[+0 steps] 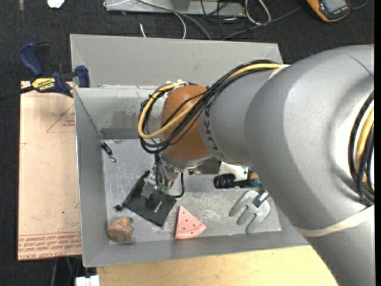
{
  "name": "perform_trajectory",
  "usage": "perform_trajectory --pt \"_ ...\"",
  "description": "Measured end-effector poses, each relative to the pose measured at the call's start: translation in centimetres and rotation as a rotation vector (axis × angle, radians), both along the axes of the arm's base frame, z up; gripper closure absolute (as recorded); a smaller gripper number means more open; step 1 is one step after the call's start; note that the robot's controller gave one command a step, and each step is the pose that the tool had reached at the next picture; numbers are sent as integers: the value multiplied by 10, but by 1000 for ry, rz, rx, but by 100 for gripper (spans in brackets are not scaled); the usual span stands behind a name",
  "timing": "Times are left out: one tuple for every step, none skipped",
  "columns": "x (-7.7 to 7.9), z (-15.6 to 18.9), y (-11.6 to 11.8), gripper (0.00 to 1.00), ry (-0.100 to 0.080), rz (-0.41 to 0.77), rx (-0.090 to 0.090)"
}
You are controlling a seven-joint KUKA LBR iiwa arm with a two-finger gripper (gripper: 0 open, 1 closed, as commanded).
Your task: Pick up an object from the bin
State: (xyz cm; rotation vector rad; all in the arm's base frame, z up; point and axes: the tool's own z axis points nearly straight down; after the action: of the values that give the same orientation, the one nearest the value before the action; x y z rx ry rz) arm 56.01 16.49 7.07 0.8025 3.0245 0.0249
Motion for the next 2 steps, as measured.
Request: perform_trajectory --pt "0 0 0 100 0 -1 1" --pt "0 0 0 100 0 -2 1"
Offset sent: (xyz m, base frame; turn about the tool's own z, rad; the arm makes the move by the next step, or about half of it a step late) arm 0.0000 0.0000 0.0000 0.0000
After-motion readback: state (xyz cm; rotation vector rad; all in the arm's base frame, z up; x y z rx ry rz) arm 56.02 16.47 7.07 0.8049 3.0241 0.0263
